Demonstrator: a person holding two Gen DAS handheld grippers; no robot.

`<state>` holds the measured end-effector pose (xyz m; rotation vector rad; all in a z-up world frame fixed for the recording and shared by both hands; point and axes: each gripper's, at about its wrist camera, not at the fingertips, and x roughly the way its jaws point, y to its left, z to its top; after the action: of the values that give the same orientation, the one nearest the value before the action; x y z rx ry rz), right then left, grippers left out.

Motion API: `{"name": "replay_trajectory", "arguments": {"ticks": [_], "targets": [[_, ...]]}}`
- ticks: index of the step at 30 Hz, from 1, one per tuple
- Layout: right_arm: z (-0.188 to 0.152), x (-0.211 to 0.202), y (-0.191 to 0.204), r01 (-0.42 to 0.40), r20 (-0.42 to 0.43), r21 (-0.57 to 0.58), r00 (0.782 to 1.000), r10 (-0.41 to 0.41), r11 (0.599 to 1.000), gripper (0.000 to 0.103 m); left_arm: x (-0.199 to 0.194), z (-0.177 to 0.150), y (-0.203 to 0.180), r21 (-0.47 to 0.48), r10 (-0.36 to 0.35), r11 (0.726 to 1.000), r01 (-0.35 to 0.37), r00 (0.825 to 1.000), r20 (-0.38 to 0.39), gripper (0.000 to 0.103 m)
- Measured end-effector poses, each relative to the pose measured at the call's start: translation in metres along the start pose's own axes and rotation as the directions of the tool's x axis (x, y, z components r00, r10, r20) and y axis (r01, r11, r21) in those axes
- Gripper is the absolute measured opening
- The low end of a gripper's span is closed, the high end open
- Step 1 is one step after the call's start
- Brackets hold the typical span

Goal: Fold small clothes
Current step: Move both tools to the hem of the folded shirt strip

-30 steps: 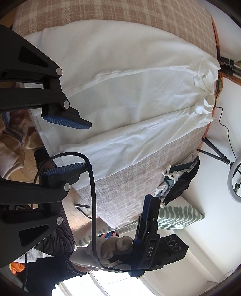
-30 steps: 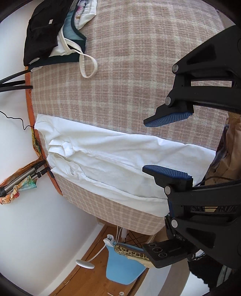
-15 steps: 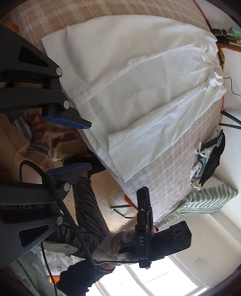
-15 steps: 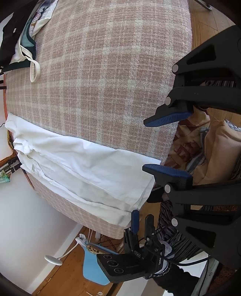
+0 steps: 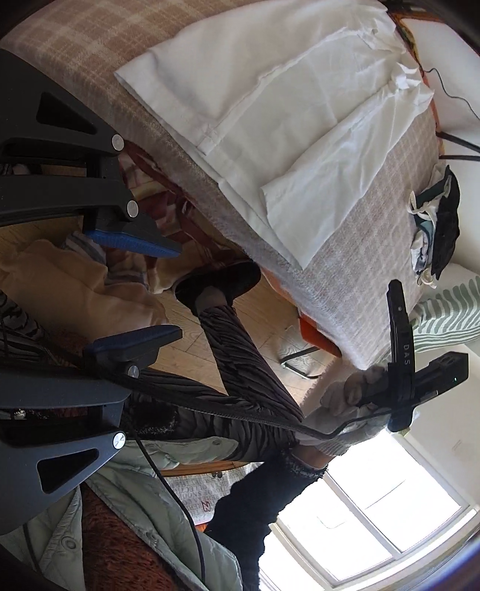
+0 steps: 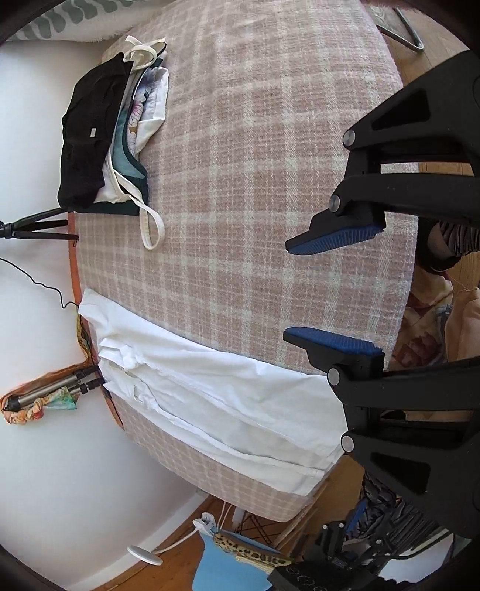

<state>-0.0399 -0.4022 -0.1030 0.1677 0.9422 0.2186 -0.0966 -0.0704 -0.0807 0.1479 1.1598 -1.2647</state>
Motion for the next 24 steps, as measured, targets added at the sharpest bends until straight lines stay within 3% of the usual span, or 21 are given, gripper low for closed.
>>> {"name": "replay_trajectory", "arguments": {"ticks": [3,6,8,10,13,16,19,21,24], "targets": [[0.006,0.003,0.002,0.050,0.012,-0.013,0.999,-0.049,0.999,0.044,-0.005,0.011,-0.013,-0.003,-0.091,0.996,0.092,0.991,0.102,0.037],[-0.002,0.005,0.009,0.027,-0.001,-0.029,1.000,-0.027,0.999,0.044,-0.012,0.019,-0.013,-0.035,-0.114,0.992,0.123,0.976,0.187,0.051],[-0.009,0.004,0.007,0.097,0.007,-0.046,0.995,-0.097,0.994,0.044,-0.021,0.021,-0.011,-0.027,-0.080,0.996,0.088,0.971,0.226,0.051],[-0.014,-0.002,-0.006,0.097,0.008,-0.007,0.995,-0.097,0.995,0.044,-0.026,0.022,0.002,-0.074,-0.002,0.997,0.021,0.969,0.246,0.052],[-0.023,-0.009,-0.017,0.015,-0.014,0.038,1.000,-0.014,0.999,0.044,-0.018,0.026,0.026,-0.181,0.027,0.983,0.019,0.968,0.251,0.052],[-0.034,0.000,-0.005,-0.090,-0.060,0.038,0.994,0.092,0.995,0.044,-0.007,0.035,0.042,-0.251,0.100,0.967,-0.036,0.964,0.248,0.052],[-0.044,0.020,0.017,-0.207,-0.135,0.042,0.968,0.211,0.977,0.044,0.009,0.044,0.050,-0.288,0.114,0.957,-0.047,0.968,0.223,0.050],[-0.051,0.035,0.032,-0.241,-0.184,0.036,0.952,0.244,0.970,0.044,0.019,0.049,0.051,-0.293,0.149,0.952,-0.089,0.970,0.190,0.049],[-0.058,0.052,0.041,-0.287,-0.228,0.065,0.928,0.294,0.956,0.044,0.024,0.046,0.063,-0.350,0.150,0.934,-0.077,0.971,0.187,0.048]]}}
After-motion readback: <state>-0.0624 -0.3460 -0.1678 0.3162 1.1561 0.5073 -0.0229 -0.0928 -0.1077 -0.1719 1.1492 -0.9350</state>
